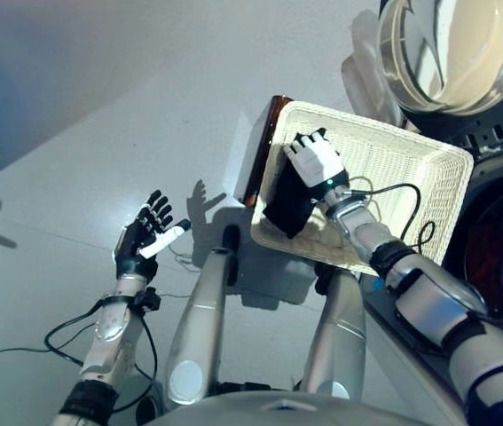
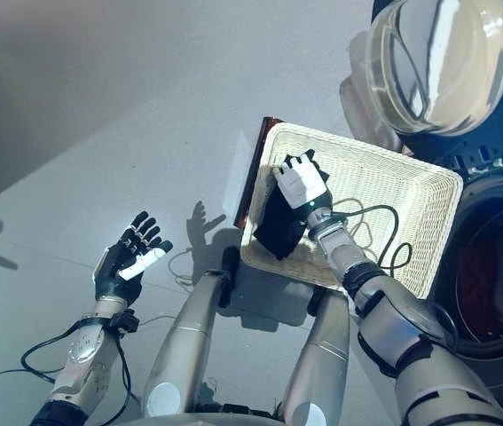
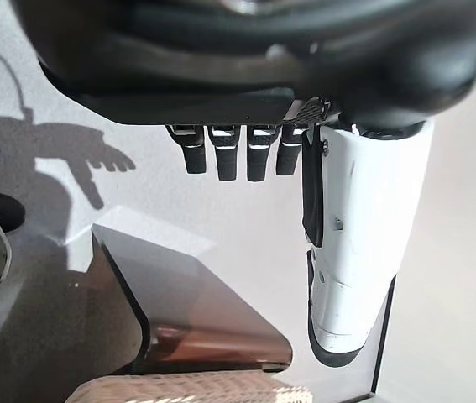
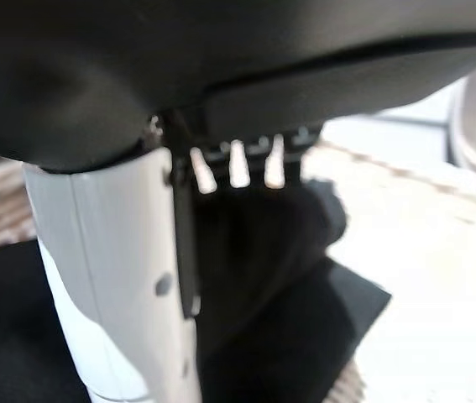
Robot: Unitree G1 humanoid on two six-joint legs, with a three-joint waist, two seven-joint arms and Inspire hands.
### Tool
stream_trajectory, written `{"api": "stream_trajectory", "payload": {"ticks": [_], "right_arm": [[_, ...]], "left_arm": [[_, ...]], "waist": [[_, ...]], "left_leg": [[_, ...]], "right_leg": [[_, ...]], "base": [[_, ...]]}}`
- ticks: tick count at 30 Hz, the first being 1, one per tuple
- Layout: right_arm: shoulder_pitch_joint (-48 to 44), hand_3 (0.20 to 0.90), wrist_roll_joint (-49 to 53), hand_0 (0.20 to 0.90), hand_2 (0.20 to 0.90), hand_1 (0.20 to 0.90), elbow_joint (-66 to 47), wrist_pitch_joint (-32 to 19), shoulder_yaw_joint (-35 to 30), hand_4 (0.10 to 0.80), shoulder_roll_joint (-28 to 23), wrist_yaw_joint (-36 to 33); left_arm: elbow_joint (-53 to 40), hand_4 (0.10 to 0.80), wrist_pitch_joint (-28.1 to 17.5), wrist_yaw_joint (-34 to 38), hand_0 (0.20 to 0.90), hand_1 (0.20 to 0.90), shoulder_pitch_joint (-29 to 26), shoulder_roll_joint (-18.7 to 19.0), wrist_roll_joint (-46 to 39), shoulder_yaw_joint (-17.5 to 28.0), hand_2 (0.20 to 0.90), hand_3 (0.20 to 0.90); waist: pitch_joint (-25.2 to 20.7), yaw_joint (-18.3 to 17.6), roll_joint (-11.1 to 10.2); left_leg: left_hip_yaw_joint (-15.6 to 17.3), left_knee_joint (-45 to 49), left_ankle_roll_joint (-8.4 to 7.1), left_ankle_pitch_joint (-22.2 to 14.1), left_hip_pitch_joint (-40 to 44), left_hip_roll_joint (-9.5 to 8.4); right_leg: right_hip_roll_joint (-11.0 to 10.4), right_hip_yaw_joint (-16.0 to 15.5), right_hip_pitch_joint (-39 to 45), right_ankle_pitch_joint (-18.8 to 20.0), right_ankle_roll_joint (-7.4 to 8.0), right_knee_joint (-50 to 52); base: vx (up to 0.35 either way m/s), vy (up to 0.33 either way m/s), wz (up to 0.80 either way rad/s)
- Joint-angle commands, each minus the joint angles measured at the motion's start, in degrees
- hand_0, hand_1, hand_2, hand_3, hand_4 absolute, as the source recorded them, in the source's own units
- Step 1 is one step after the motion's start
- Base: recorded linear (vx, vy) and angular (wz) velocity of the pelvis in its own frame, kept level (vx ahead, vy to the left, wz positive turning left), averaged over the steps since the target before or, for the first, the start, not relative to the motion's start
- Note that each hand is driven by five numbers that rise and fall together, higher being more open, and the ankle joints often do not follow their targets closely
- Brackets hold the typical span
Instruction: Pick up the clothes and place them into the washing machine
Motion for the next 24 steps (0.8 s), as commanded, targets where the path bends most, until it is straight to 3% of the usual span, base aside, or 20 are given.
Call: {"api": "stream_trajectory", "payload": {"ticks": [1, 13, 18, 24], "right_arm": [[-0.4, 0.200, -1.8, 0.200, 0.200, 0.200, 2.6, 0.8, 1.2, 0.300, -0.6, 1.2], [3.3, 0.200, 1.0, 0.200, 0.200, 0.200, 3.8, 2.0, -3.6, 0.300, -1.1, -0.4], [7.9, 0.200, 8.2, 0.200, 0.200, 0.200, 4.1, 2.2, -11.2, 0.300, -1.7, -3.5], [15.4, 0.200, 22.7, 0.200, 0.200, 0.200, 2.9, -2.4, -22.6, 0.300, -2.0, -6.9]], "left_arm": [[-7.7, 0.800, -4.7, -0.1, 0.900, 0.900, 3.6, 3.0, -0.1, 2.0, 0.900, 0.900], [-7.6, 0.800, -4.7, 0.0, 0.900, 0.900, 3.7, 2.8, 0.8, 3.0, 0.900, 0.900], [-7.1, 0.800, -4.8, 1.2, 0.900, 0.900, 3.7, 2.3, 1.5, 4.3, 0.900, 0.900], [-7.0, 0.800, -4.6, 2.6, 0.900, 0.900, 3.9, 1.9, 2.9, 5.5, 0.900, 0.900]], "waist": [[-2.8, 0.8, 3.2], [-2.8, 0.0, 3.0], [-2.9, -1.1, 2.4], [-2.6, -2.8, 1.7]], "left_leg": [[0.2, -1.7, -3.19, 2.1, -0.4, 0.32], [0.5, -1.4, -2.95, 2.0, -0.8, 0.33], [0.8, -1.5, -2.96, 2.0, -0.6, 0.58], [1.3, -1.3, -2.91, 1.6, -0.2, 1.21]], "right_leg": [[-0.2, 3.1, -1.1, 3.9, 0.11, -1.3], [-0.2, 3.3, -1.6, 4.3, 0.11, -1.5], [0.0, 3.6, -1.5, 4.7, 0.16, -1.8], [0.3, 3.9, -1.3, 4.6, 0.18, -2.0]], "base": [[-0.005, 0.002, 0.06], [-0.001, 0.000, 0.01], [0.000, 0.000, 0.00], [0.000, 0.000, 0.00]]}}
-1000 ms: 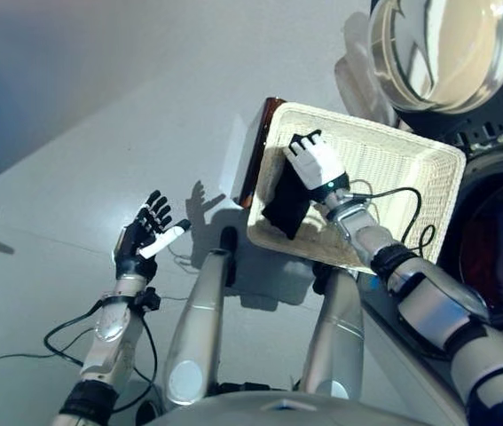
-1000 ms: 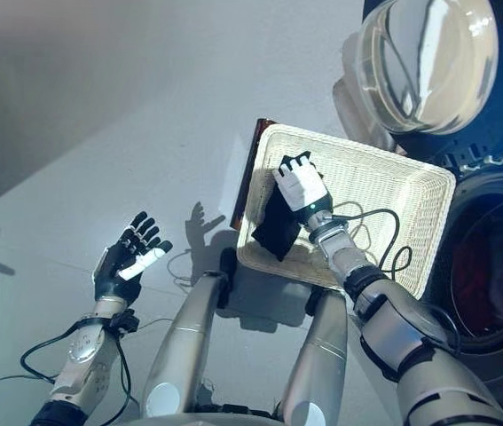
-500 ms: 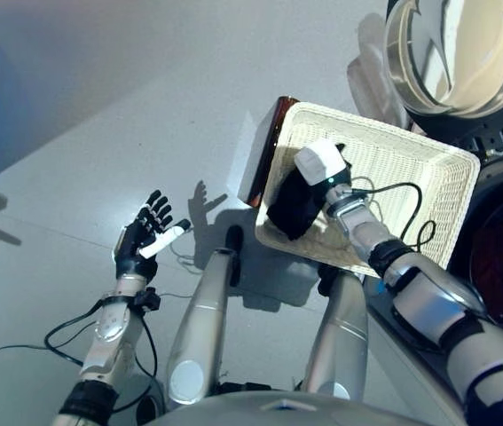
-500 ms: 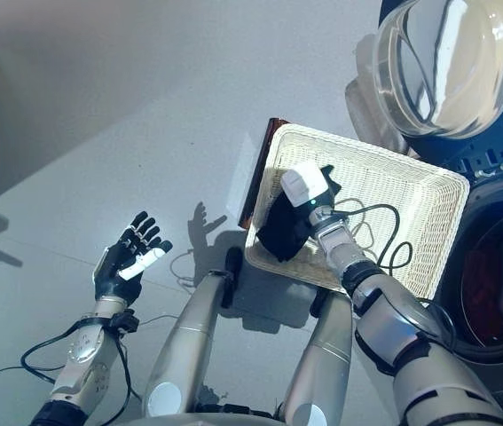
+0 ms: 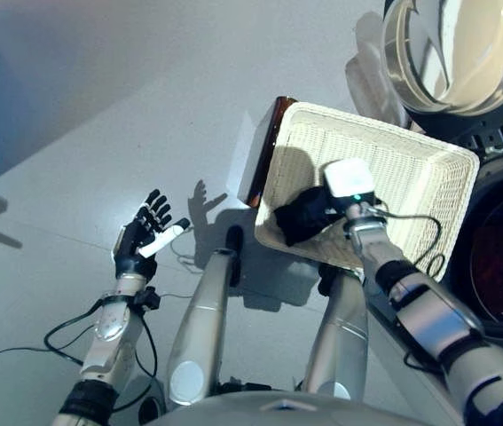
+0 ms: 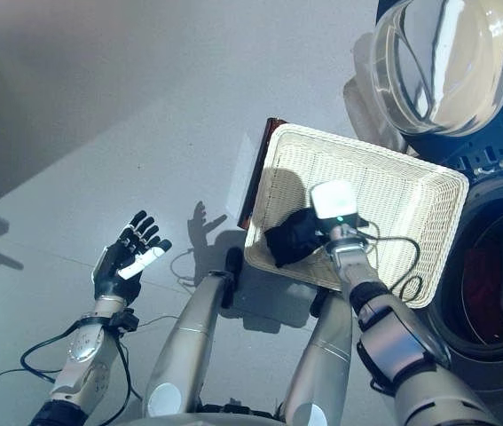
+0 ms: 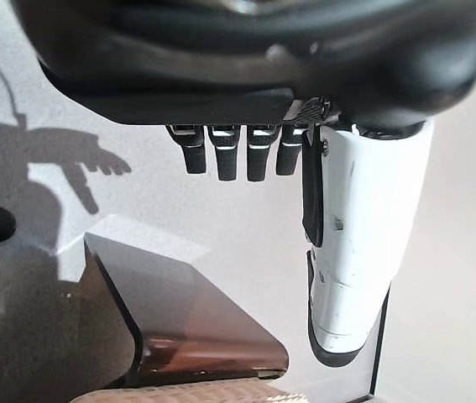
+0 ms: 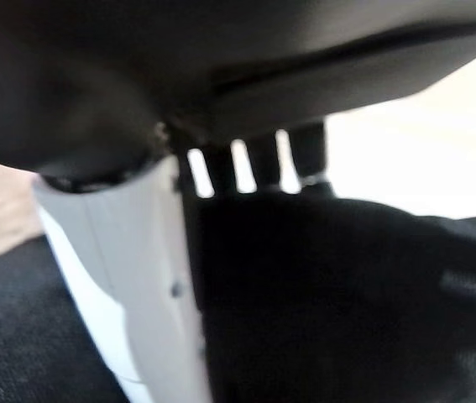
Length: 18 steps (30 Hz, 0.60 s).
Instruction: Pick up the clothes and place them into the washing machine
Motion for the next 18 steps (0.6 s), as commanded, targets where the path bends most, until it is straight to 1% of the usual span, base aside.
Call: {"api": "stream_trajectory", "payload": {"ticks": [1, 6, 7, 9, 11, 14, 15, 18], "right_arm": [[4.9, 0.200, 9.7, 0.200, 0.200, 0.200, -1.6, -3.5, -4.2, 0.300, -3.8, -4.2], [9.4, 0.200, 21.6, 0.200, 0.200, 0.200, -4.4, -8.6, -12.4, 0.300, -4.1, -5.1], [9.9, 0.200, 25.9, 0.200, 0.200, 0.200, -5.0, -10.1, -15.3, 0.300, -3.7, -5.4], [11.0, 0.200, 32.1, 0.200, 0.200, 0.200, -6.3, -12.5, -18.9, 0.300, -3.2, -5.2], [11.3, 0.200, 41.2, 0.200, 0.200, 0.200, -7.2, -16.0, -24.1, 0.300, -2.7, -4.8], [11.5, 0.200, 54.2, 0.200, 0.200, 0.200, -9.4, -21.7, -29.8, 0.300, -1.5, -2.4], [11.5, 0.200, 57.3, 0.200, 0.200, 0.200, -10.6, -23.1, -30.9, 0.300, -1.3, -1.6], [9.5, 0.200, 67.1, 0.200, 0.200, 0.200, -9.2, -26.7, -35.4, 0.300, -1.3, 0.7]], "left_arm": [[-6.4, 0.800, -4.6, 1.3, 0.900, 0.900, 4.3, 2.0, 1.8, 5.3, 0.900, 0.900], [-5.9, 0.800, -4.5, 1.9, 0.900, 0.900, 4.6, 1.7, 2.1, 5.7, 0.900, 0.900], [-5.7, 0.800, -4.4, 2.2, 0.900, 0.900, 4.6, 1.5, 2.3, 5.9, 0.900, 0.900], [-5.3, 0.800, -4.4, 2.7, 0.900, 0.900, 4.5, 1.2, 2.3, 6.2, 0.900, 0.900], [-5.0, 0.800, -4.3, 3.1, 0.900, 0.900, 4.4, 0.9, 2.3, 6.3, 0.900, 0.900], [-4.2, 0.800, -3.7, 3.5, 0.900, 0.900, 4.2, 0.4, 2.2, 6.6, 0.900, 0.900], [-4.0, 0.800, -3.5, 3.6, 0.900, 0.900, 4.2, 0.3, 2.1, 6.7, 0.900, 0.900], [-3.4, 0.800, -3.2, 3.3, 0.900, 0.900, 4.0, 0.1, 1.5, 6.5, 0.900, 0.900]], "waist": [[-2.3, -1.6, 1.2], [-2.4, -3.0, 1.1], [-2.5, -3.3, 1.1], [-2.6, -3.8, 1.2], [-2.8, -4.2, 1.4], [-3.0, -4.7, 1.7], [-3.1, -4.9, 1.8], [-3.5, -5.0, 2.2]], "left_leg": [[1.1, -1.6, -3.16, 1.5, 0.2, 1.70], [2.0, -1.3, -2.97, 1.0, 0.6, 2.32], [2.1, -1.4, -2.93, 0.9, 0.6, 2.40], [2.4, -1.0, -2.86, 0.6, 0.7, 2.62], [2.6, -0.9, -2.75, 0.3, 0.8, 2.81], [3.0, -0.7, -2.59, -0.2, 0.9, 2.89], [3.1, -0.8, -2.55, -0.4, 1.0, 2.91], [3.5, -1.0, -2.55, -0.6, 1.2, 2.93]], "right_leg": [[0.8, 3.9, -1.2, 4.6, 0.11, -1.8], [1.4, 4.3, -1.2, 4.5, 0.09, -2.1], [1.5, 4.4, -1.2, 4.5, 0.08, -2.0], [1.6, 4.6, -1.4, 4.3, 0.06, -1.8], [1.7, 4.7, -1.6, 4.1, 0.11, -1.8], [1.8, 5.0, -1.9, 3.9, 0.17, -1.7], [1.9, 5.1, -2.0, 3.9, 0.17, -1.8], [1.9, 5.2, -2.1, 3.6, 0.16, -2.0]], "base": [[0.000, 0.000, 0.00], [0.012, 0.006, -0.11], [0.023, 0.004, -0.33], [0.022, 0.000, -0.26], [0.024, -0.010, -0.08], [0.029, -0.009, -0.07], [0.029, 0.001, -0.07], [0.031, -0.005, -0.12]]}}
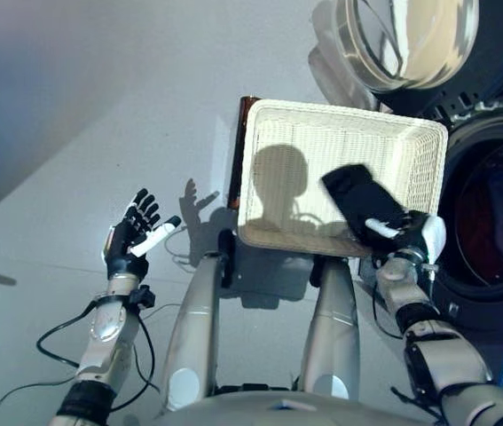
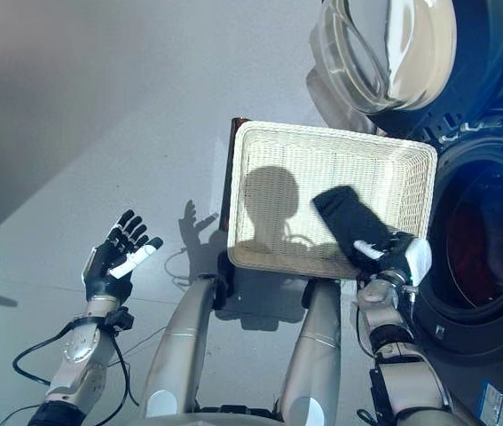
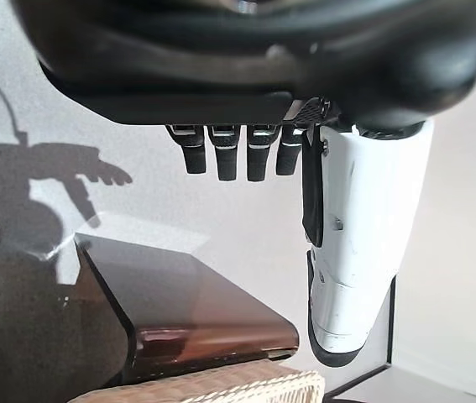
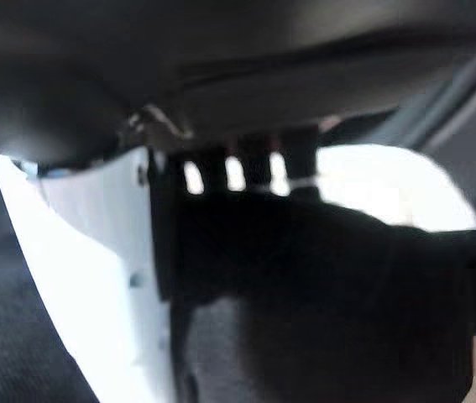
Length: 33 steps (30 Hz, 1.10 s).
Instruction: Pick up the clothes and place them into the washing machine
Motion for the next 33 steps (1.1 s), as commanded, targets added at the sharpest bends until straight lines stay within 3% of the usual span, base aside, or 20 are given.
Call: {"api": "stream_trajectory", "payload": {"ticks": [1, 14, 17, 23, 33], "right_arm": [[-1.3, 0.200, 12.1, 0.200, 0.200, 0.200, -1.2, -8.7, -3.1, 0.300, -4.0, 0.8], [-11.1, 0.200, 57.2, 0.200, 0.200, 0.200, 3.6, -22.5, -21.5, 0.300, -4.9, 9.5], [-11.7, 0.200, 62.4, 0.200, 0.200, 0.200, 4.1, -24.4, -24.8, 0.300, -6.1, 9.7], [-12.8, 0.200, 65.5, 0.200, 0.200, 0.200, 5.8, -26.9, -29.5, 0.300, -11.5, 6.6], [-17.0, 0.200, 62.9, 0.200, 0.200, 0.200, 7.5, -26.5, -27.8, 0.300, -24.7, 2.9]], "left_arm": [[-3.6, 0.800, -3.3, 0.5, 0.900, 0.900, 3.5, 0.4, 0.2, 4.2, 0.900, 0.900], [-3.7, 0.800, -0.5, -1.0, 0.900, 0.900, 3.6, 0.5, -3.9, 0.3, 0.900, 0.900], [-3.4, 0.800, 0.4, -1.5, 0.900, 0.900, 4.0, 0.5, -5.0, -0.4, 0.900, 0.900], [-3.5, 0.800, 1.2, -2.5, 0.900, 0.900, 4.5, 1.2, -6.2, -2.1, 0.900, 0.900], [-5.0, 0.800, 1.1, -3.6, 0.900, 0.900, 5.2, 2.7, -7.0, -3.5, 0.900, 0.900]], "waist": [[-3.5, -0.1, 2.4], [-5.5, 1.0, 5.4], [-6.1, 1.0, 6.3], [-6.9, 0.7, 7.7], [-8.0, 0.2, 9.0]], "left_leg": [[-0.2, -3.2, -3.43, 1.5, 1.3, 1.14], [0.0, -4.4, -3.66, 0.9, 2.8, 0.84], [-0.1, -4.6, -3.66, 0.8, 3.2, 0.57], [0.1, -4.7, -3.73, 0.6, 3.5, 0.33], [1.2, -6.0, -4.19, 0.7, 4.9, 0.38]], "right_leg": [[-0.3, 0.9, 0.0, 3.1, -0.60, -1.5], [-0.2, 1.3, 0.3, 1.4, -0.53, -0.5], [-0.3, 1.5, 0.3, 1.1, -0.42, -0.2], [-0.5, 2.0, 0.1, 0.5, -0.22, 0.4], [-0.7, 3.4, -0.4, 0.0, -0.32, 1.0]], "base": [[0.028, -0.006, -0.08], [0.033, -0.007, -0.01], [0.038, 0.003, 0.00], [0.023, 0.009, -0.03], [0.008, 0.006, -0.02]]}}
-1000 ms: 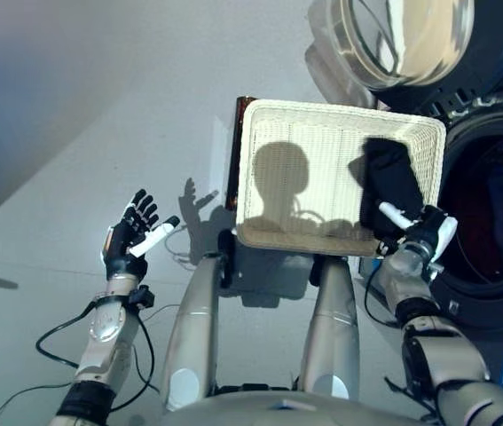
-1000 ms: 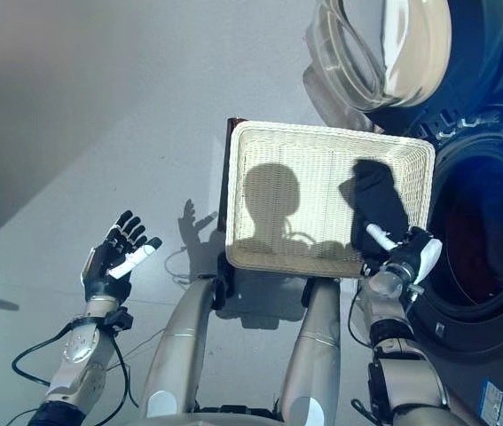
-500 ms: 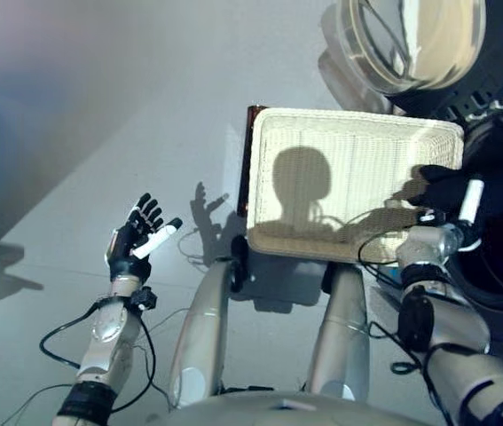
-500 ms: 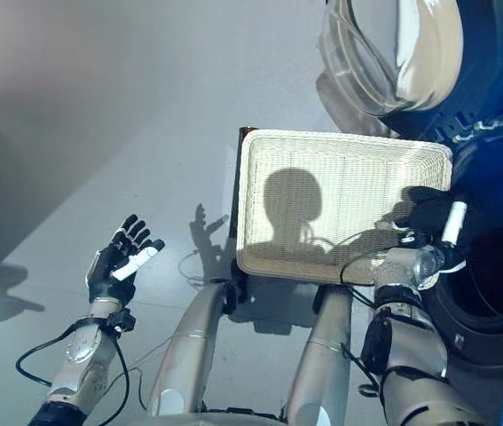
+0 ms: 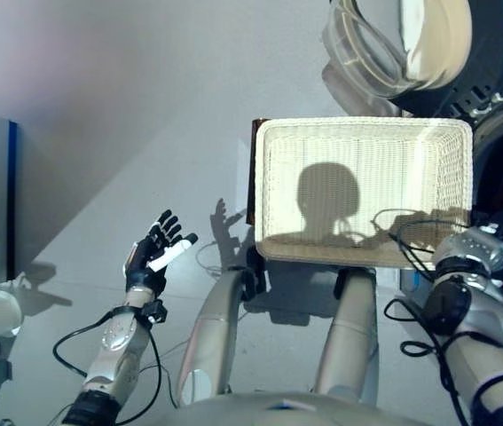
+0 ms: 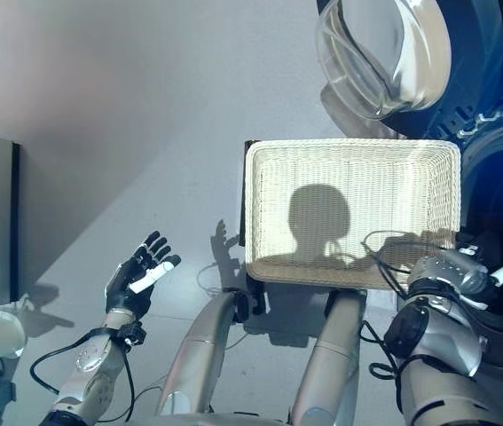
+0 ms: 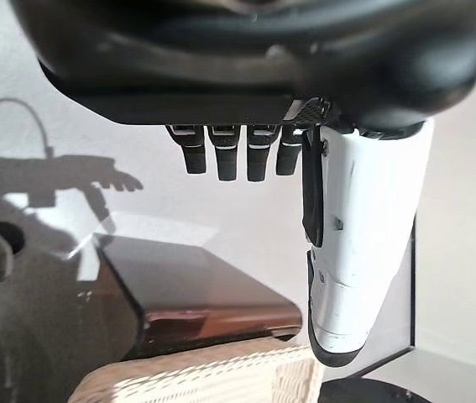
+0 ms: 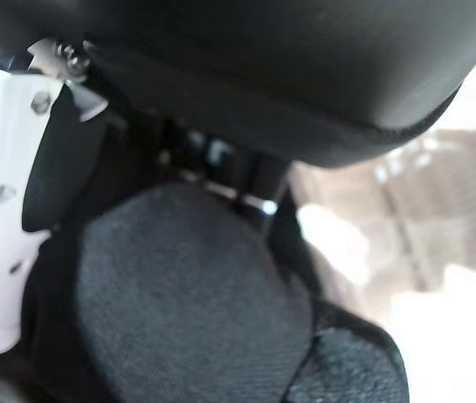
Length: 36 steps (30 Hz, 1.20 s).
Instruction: Pick up the clothes and place them into the washing machine
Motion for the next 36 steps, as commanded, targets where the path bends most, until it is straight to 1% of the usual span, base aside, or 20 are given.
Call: {"api": "stream_trajectory", "payload": {"ticks": [1, 5, 7, 10, 11, 12, 13, 17, 20, 26, 33, 35, 36], "right_arm": [[-1.2, 0.200, -4.8, 0.200, 0.200, 0.200, -0.3, -6.4, 4.2, 0.300, -13.4, -0.8], [-2.2, 0.200, -4.6, 0.200, 0.200, 0.200, 0.6, -6.6, 4.3, 0.300, -16.9, -1.7], [-2.1, 0.200, -4.7, 0.200, 0.200, 0.200, -0.5, -7.9, 4.5, 0.300, -16.2, -2.4], [-2.3, 0.200, -5.0, 0.200, 0.200, 0.200, 1.1, -6.6, 5.0, 0.300, -16.6, -2.4], [-2.2, 0.389, -5.3, 0.389, 0.389, 0.389, 1.7, -6.1, 5.4, 0.435, -16.5, -2.3], [-2.0, 0.845, -5.4, 0.845, 0.845, 0.845, 2.4, -5.7, 5.6, 0.761, -16.3, -2.1], [-2.0, 0.900, -5.4, 0.900, 0.900, 0.900, 2.4, -5.7, 5.6, 0.800, -16.3, -2.0], [-2.0, 0.900, -4.5, 0.900, 0.900, 0.900, 4.8, -4.6, 6.4, 0.800, -14.6, -1.1], [-1.4, 0.900, -3.3, 0.900, 0.900, 0.900, 3.4, -4.2, 7.3, 0.800, -11.2, 1.4], [-1.0, 0.900, -4.9, 0.900, 0.900, 0.900, 2.3, -2.9, 9.1, 0.800, -6.3, 2.9], [2.0, 0.900, -10.2, 0.900, 0.900, 0.900, 0.8, 0.3, 13.2, 0.800, 1.5, 4.5], [2.7, 0.900, -11.3, 0.900, 0.900, 0.900, 0.3, 0.9, 13.7, 0.800, 2.5, 4.6], [3.9, 0.900, -14.7, 0.900, 0.900, 0.900, -0.3, 2.7, 16.4, 0.800, 4.1, 5.8]], "left_arm": [[-4.5, 0.800, -3.8, -0.5, 0.900, 0.900, 3.0, 2.7, -1.3, 1.9, 0.900, 0.900], [-4.9, 0.800, -3.8, -0.6, 0.900, 0.900, 3.3, 3.0, -1.8, 1.5, 0.900, 0.900], [-5.1, 0.800, -3.7, -0.3, 0.900, 0.900, 3.3, 2.9, -2.2, 1.5, 0.900, 0.900], [-4.6, 0.800, -3.7, -0.1, 0.900, 0.900, 3.0, 3.1, -2.1, 1.3, 0.900, 0.900], [-4.7, 0.800, -3.8, -0.1, 0.900, 0.900, 3.0, 3.1, -2.2, 1.3, 0.900, 0.900], [-4.7, 0.800, -3.9, -0.1, 0.900, 0.900, 3.1, 3.0, -2.2, 1.3, 0.900, 0.900], [-4.7, 0.800, -3.9, -0.1, 0.900, 0.900, 3.1, 3.0, -2.2, 1.3, 0.900, 0.900], [-4.7, 0.800, -3.9, 0.1, 0.900, 0.900, 2.4, 3.4, -2.0, 1.3, 0.900, 0.900], [-4.4, 0.800, -3.7, 0.3, 0.900, 0.900, 2.2, 3.1, -1.9, 1.7, 0.900, 0.900], [-3.9, 0.800, -4.0, 0.3, 0.900, 0.900, 2.2, 2.7, -2.4, 2.1, 0.900, 0.900], [-3.3, 0.800, -4.6, -0.4, 0.900, 0.900, 2.1, 2.5, -2.3, 2.4, 0.900, 0.900], [-2.9, 0.800, -4.8, -0.5, 0.900, 0.900, 2.1, 2.4, -2.4, 2.6, 0.900, 0.900], [-2.5, 0.800, -5.3, -0.6, 0.900, 0.900, 1.9, 2.2, -2.4, 2.9, 0.900, 0.900]], "waist": [[-2.5, -1.1, 0.3], [-2.6, -1.3, 0.6], [-2.7, -1.5, 0.5], [-2.8, -1.5, 0.4], [-2.8, -1.4, 0.4], [-2.7, -1.4, 0.5], [-2.7, -1.4, 0.5], [-2.6, -1.2, 0.3], [-2.5, -1.4, 0.1], [-2.1, -1.0, -0.5], [-1.5, -0.6, -1.5], [-1.5, -0.6, -1.7], [-1.5, -0.4, -2.1]], "left_leg": [[-1.7, -4.7, -5.45, 1.3, 3.8, 1.38], [-1.6, -4.5, -5.67, 1.2, 3.8, 1.65], [-1.5, -4.4, -5.74, 1.2, 3.7, 1.79], [-1.6, -4.5, -5.74, 1.3, 3.5, 1.95], [-1.6, -4.5, -5.74, 1.4, 3.4, 1.97], [-1.6, -4.4, -5.73, 1.4, 3.3, 2.03], [-1.6, -4.4, -5.73, 1.4, 3.3, 2.04], [-1.6, -4.2, -5.71, 1.5, 3.2, 2.06], [-1.5, -4.0, -5.70, 1.5, 3.3, 2.12], [-1.6, -3.8, -5.58, 1.6, 3.4, 2.16], [-1.8, -4.5, -5.53, 2.4, 4.4, 2.13], [-1.9, -5.1, -5.52, 2.6, 5.0, 2.05], [-1.9, -5.9, -5.59, 3.0, 5.7, 1.93]], "right_leg": [[0.2, 0.8, 0.0, -0.8, -1.68, 2.7], [0.3, 0.8, -0.1, -1.1, -1.79, 3.2], [0.5, 0.7, -0.3, -1.2, -1.86, 3.3], [0.5, 0.5, -0.4, -1.2, -1.93, 3.4], [0.6, 0.5, -0.4, -1.2, -1.97, 3.5], [0.7, 0.5, -0.6, -1.1, -2.01, 3.6], [0.7, 0.5, -0.6, -1.1, -2.02, 3.6], [0.9, 0.5, -0.7, -1.0, -2.15, 3.7], [1.1, 0.5, -0.5, -0.9, -2.35, 3.7], [1.0, 0.2, 0.2, -0.6, -2.44, 3.3], [1.0, -0.7, 2.7, 0.3, -2.44, 1.3], [0.9, -1.0, 3.4, 0.5, -2.38, 0.6], [0.6, -1.1, 4.6, 1.2, -2.20, -0.6]], "base": [[0.025, 0.006, -0.09], [0.011, -0.008, -0.06], [0.000, 0.000, 0.00], [0.000, 0.000, 0.00], [0.000, 0.000, 0.00], [0.000, 0.000, 0.00], [0.000, 0.000, 0.00], [0.000, 0.000, 0.00], [0.000, 0.000, 0.00], [0.000, 0.000, 0.00], [-0.011, -0.004, 0.01], [0.000, 0.000, 0.00], [0.000, 0.000, 0.00]]}}
